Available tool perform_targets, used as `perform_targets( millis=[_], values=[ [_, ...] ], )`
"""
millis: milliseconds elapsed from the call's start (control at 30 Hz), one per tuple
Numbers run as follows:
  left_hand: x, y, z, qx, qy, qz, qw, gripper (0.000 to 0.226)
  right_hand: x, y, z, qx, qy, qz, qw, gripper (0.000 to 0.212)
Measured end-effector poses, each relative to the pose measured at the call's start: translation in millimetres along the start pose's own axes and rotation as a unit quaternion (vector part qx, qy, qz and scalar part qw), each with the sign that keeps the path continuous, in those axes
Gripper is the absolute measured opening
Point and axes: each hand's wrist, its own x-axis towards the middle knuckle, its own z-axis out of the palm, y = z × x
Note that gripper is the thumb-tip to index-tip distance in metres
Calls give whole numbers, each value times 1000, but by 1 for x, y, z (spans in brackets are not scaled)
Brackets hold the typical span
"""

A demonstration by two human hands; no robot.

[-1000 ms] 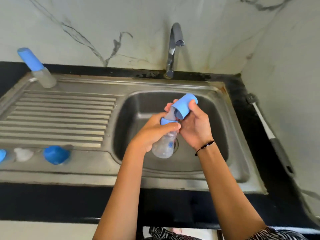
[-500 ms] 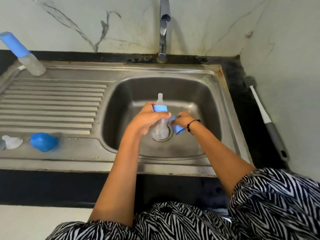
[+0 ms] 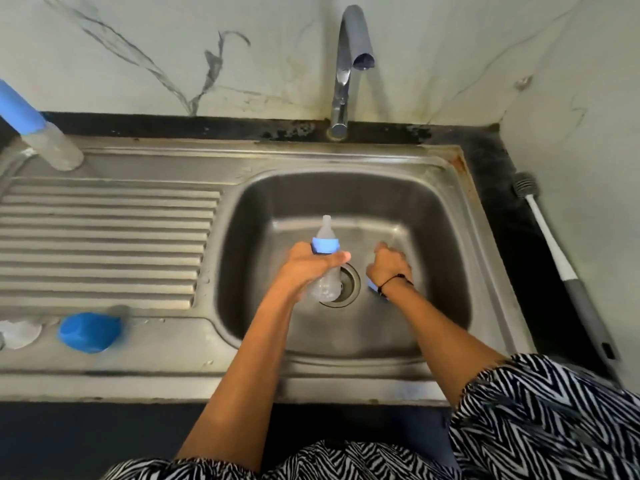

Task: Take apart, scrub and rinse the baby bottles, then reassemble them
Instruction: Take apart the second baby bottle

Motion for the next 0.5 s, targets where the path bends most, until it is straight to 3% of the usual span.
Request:
perform_targets(
  millis=[67,133,167,200,267,367,433,500],
  values=[
    [3,1,1,37,32,25,998,20,-7,-18,-16,231,20,2,973,22],
    [2,6,1,134,72,75,985,25,-29,-41,-33,454,-23,-22,891,20],
    [1,9,0,174,88,95,976,26,-40,-52,-40,510,-53,-41,858,19],
    [-2,12,-2,201,95,107,969,26,-49,-61,-44,525,-76,-62,845,17],
    [-3,15,-5,247,101,122,956,25,-58,-72,-47,496,-82,-89,860,21],
    [-1,9,-11,252,77,165,950,37,-58,-79,-45,480,0,-66,875,25],
    [-6,8,-11,207,70,197,956,54,-62,-83,-46,517,40,-52,853,25],
    [-11,12,-13,193,100,230,949,52,-67,-89,-52,563,58,-47,823,16]
  ],
)
